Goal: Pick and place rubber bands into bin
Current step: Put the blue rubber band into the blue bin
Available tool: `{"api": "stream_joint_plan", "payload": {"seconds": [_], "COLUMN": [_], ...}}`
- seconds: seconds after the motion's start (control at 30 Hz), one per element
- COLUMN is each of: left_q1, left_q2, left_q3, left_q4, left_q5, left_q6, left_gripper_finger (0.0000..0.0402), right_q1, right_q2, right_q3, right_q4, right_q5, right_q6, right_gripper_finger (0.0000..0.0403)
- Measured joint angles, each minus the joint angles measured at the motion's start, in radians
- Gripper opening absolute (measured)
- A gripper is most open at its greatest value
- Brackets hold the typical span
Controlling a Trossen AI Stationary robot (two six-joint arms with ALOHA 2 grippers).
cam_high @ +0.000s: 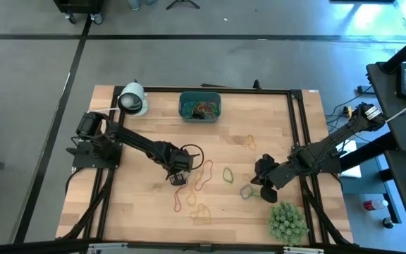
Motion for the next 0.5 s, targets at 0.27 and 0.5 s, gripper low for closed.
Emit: {"api": "stream_joint_plan", "payload": {"seconds": [0.27,0.5], "left_q1": [-0.015,-0.022], "left_q2": [0.036,-0.011], "left_q3": [0.007,0.094], "left_q4": [-0.002,-0.127], "left_q5": [0.029,0.040], "left_q6": [-0.021,-0.037], "left_gripper_finger": [0.0029,0.0002], "right_q1": [0.000,0.000], "right_q2": [0.000,0.000], "right_q3": [0.000,0.000], "right_q4": [-0.001,-0.003], "right_q5": [0.000,0.000], "right_q6": [-0.013,-0.033], "right_gripper_finger": [0.0014,0.0014]}}
